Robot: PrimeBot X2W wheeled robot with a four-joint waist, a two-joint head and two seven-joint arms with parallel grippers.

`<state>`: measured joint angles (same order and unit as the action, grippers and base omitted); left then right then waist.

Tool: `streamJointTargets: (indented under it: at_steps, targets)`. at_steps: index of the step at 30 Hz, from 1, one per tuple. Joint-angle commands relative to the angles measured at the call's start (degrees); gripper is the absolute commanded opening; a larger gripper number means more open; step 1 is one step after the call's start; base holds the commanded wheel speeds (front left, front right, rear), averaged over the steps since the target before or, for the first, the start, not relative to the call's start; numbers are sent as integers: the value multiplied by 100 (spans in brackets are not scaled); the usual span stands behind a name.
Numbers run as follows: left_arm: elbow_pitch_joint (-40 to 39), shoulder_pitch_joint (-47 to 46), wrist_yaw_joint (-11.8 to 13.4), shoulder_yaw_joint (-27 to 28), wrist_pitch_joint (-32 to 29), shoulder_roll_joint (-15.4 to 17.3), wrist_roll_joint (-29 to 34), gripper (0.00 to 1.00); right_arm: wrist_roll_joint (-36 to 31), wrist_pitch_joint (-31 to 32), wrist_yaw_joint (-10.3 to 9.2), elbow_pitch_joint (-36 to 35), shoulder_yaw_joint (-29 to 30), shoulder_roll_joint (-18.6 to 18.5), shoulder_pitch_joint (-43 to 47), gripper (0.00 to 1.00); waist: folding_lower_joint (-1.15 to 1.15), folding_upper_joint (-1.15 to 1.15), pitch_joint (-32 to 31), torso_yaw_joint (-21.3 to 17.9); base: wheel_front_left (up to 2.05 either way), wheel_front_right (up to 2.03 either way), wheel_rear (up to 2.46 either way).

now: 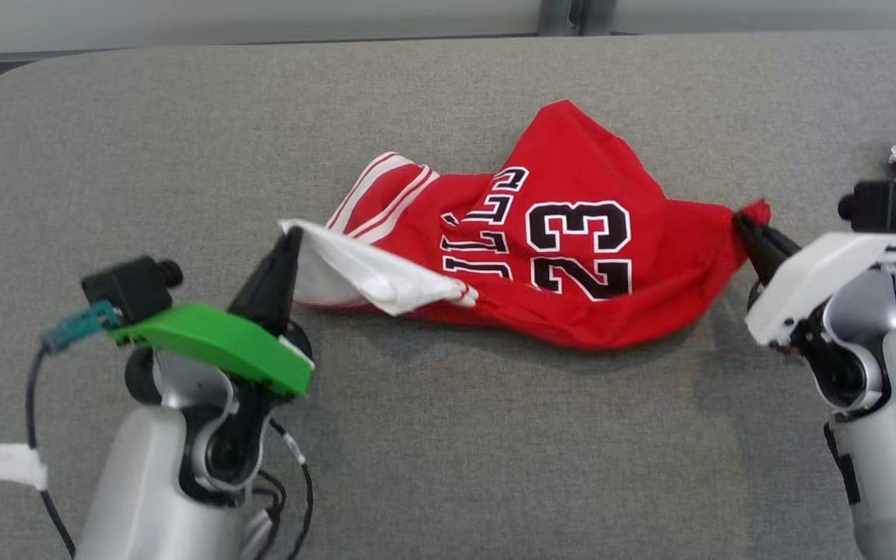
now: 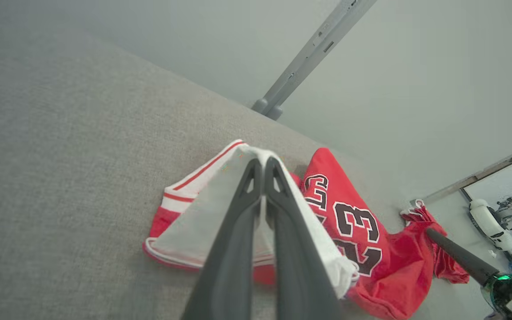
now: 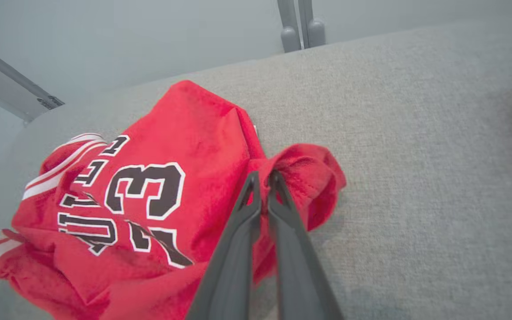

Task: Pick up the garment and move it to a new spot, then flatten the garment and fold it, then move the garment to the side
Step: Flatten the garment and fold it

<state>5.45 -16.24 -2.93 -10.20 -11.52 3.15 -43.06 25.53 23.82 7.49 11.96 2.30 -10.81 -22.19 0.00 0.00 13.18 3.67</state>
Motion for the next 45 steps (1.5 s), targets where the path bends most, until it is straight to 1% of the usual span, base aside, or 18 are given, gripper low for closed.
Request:
streamJointTargets:
  at_steps: [1, 3, 5, 9, 10, 13, 14, 18, 20, 22, 23, 27, 29, 35, 41, 45]
  targets:
    - [-96, -394, 33, 120, -38, 41, -111, 0, 144, 60, 0, -118, -64, 21, -317, 0, 0, 0, 266, -104, 0, 0, 0]
    - [-180, -854, 32, 274, -110, 108, -217, 0, 332, 176, 0, -214, -232, 10, -711, 0, 0, 0, 494, -152, 0, 0, 0]
    - [-212, -1383, 40, 410, -215, 187, -278, 0, 427, 309, 0, -236, -418, -84, -1126, 0, 0, 0, 762, -185, 0, 0, 0]
    - [-115, -2535, 68, 600, -415, 384, -387, 0, 550, 457, 0, -83, -677, -128, -2107, 0, 0, 0, 1358, -276, 0, 0, 0]
    - [-70, -2835, 70, 644, -473, 432, -423, 0, 526, 447, 0, -80, -782, -195, -2385, 0, 0, 0, 1521, -293, 0, 0, 0]
    - [142, -3752, 96, 729, -600, 557, -410, 0, 447, 312, -3, -42, -1259, -512, -3151, 0, 0, 0, 2000, -332, 0, 0, 0]
    - [208, -4058, 155, 773, -599, 572, -421, 0, 441, 258, -4, 18, -1355, -569, -3398, 0, 0, 0, 2142, -342, 0, 0, 0]
    - [482, -5147, 183, 933, -524, 570, -513, 0, 289, -42, 0, 337, -1531, -747, -4361, 0, 0, 0, 2588, -331, 0, 0, 0]
    - [613, -5598, 177, 996, -423, 583, -524, 0, 192, -220, 0, 550, -1577, -743, -4763, 0, 0, 0, 2748, -332, 0, 0, 0]
    - [728, -6041, 163, 1063, -288, 592, -508, 0, 19, -430, 0, 750, -1565, -732, -5175, 0, 0, 0, 2859, -331, 0, 0, 0]
    - [728, -6041, 163, 1063, -288, 592, -508, 0, 19, -430, 0, 750, -1565, -732, -5175, 0, 0, 0, 2859, -331, 0, 0, 0]
    - [943, -6824, 95, 1145, 132, 624, -368, 0, -341, -964, 0, 1165, -1409, -632, -5927, 0, 0, 0, 2985, -343, 0, 0, 0]
    - [1082, -7175, 69, 1179, 363, 578, -336, 0, -526, -1246, 0, 1365, -1282, -551, -6267, 0, 0, 0, 3009, -354, 0, 0, 0]
    - [1384, -7937, -111, 1120, 1039, 496, -106, 0, -1393, -2131, -1, 1863, -855, -389, -7152, 0, 0, 0, 3010, -416, 0, 0, 0]
    - [1463, -8451, -325, 988, 1762, 476, 27, 0, -2165, -3051, -2, 2179, -455, -119, -7624, 0, 0, 0, 2829, -558, 0, 0, 0]
    - [1434, -8607, -420, 805, 2174, 484, 57, 0, -2478, -3372, -2, 2399, -323, 11, -7703, 0, 0, 0, 2738, -623, 0, 0, 0]
